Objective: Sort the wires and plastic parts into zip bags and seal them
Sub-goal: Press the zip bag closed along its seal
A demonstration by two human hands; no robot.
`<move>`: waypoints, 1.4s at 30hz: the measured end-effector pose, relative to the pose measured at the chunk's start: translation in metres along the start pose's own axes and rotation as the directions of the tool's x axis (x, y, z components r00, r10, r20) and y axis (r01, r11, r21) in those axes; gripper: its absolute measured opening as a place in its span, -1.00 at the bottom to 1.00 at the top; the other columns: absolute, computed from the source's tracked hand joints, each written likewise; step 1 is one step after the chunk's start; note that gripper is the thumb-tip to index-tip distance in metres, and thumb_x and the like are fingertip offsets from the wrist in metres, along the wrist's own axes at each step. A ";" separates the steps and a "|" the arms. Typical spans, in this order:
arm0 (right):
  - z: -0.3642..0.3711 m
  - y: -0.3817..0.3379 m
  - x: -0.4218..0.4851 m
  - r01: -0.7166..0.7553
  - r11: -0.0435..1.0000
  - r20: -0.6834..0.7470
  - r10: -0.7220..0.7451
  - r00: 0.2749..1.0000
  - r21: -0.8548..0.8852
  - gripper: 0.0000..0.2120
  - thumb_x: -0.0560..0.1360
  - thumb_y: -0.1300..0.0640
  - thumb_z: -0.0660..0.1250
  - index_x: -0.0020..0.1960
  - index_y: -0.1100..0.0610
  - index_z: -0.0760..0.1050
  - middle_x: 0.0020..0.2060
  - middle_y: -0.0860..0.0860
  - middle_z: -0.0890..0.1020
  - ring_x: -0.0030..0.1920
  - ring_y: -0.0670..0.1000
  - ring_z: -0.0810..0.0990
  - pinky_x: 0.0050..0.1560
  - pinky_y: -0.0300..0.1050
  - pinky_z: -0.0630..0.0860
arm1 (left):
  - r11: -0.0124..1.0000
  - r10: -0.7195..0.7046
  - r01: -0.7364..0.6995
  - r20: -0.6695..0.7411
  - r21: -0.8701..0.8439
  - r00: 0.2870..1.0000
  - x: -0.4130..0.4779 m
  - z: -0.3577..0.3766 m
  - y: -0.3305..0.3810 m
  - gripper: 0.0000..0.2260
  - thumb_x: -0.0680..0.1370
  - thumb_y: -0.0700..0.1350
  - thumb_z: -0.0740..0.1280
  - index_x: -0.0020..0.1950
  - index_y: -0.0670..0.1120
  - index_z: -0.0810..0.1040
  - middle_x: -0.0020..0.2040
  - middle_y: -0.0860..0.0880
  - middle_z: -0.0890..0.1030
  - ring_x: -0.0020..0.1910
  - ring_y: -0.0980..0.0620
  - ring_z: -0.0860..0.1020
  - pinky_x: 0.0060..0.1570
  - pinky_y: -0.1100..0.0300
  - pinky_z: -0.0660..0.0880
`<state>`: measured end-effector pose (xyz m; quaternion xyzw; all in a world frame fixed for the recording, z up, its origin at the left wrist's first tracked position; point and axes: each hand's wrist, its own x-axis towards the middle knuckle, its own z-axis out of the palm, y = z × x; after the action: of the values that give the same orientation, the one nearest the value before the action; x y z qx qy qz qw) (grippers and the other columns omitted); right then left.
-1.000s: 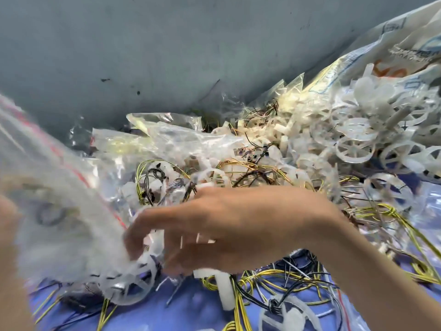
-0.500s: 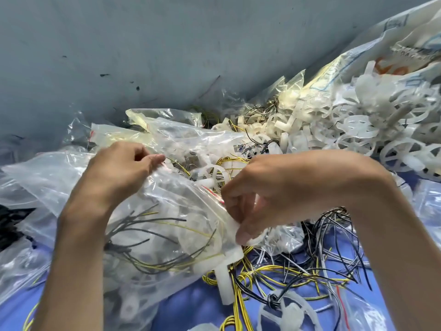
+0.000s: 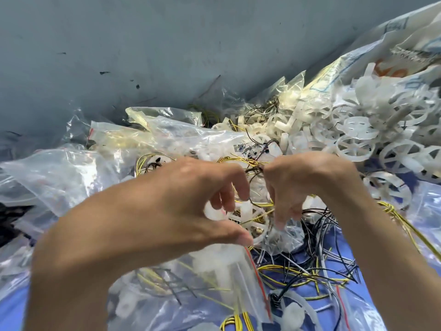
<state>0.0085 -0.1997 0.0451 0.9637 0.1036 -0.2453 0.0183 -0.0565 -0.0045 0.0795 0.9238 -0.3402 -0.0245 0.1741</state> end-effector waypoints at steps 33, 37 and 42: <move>-0.029 0.003 -0.044 0.953 0.134 -0.957 -0.075 0.281 0.270 -0.89 0.44 0.32 0.32 -0.16 0.13 0.46 -0.46 -0.14 0.56 -0.49 -0.18 0.50 -0.45 -0.32 0.38 | 0.982 0.019 -0.100 -0.444 -0.159 0.896 0.038 0.026 -0.009 -0.77 0.47 0.10 0.31 0.02 0.00 0.54 -0.17 0.08 0.67 -0.21 0.15 0.63 -0.19 0.05 0.56; -0.032 0.006 -0.045 0.927 0.138 -0.928 -0.087 0.361 0.348 -0.94 0.47 0.17 0.28 -0.06 0.09 0.46 -0.30 -0.15 0.59 -0.27 -0.18 0.56 -0.33 -0.28 0.47 | 0.934 -0.036 -0.155 -0.517 -0.321 0.855 0.037 0.021 -0.009 -0.79 0.47 0.05 0.32 -0.02 -0.05 0.57 -0.16 0.02 0.68 -0.15 0.05 0.66 -0.15 -0.01 0.59; -0.028 0.008 -0.040 0.832 0.285 -0.797 -0.259 0.545 0.476 -0.63 0.42 0.03 0.24 0.22 0.02 0.39 0.04 -0.02 0.56 -0.02 -0.10 0.61 -0.09 -0.11 0.58 | 0.698 -0.262 -0.313 -0.637 -0.644 0.725 0.042 0.020 -0.002 -0.86 0.47 0.01 0.37 -0.06 -0.03 0.58 -0.20 0.13 0.70 -0.19 0.16 0.67 -0.21 0.31 0.55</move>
<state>-0.0110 -0.2123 0.0883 0.7598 0.3213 0.0552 -0.5625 -0.0260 -0.0359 0.0635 0.7158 -0.2271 0.1922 0.6318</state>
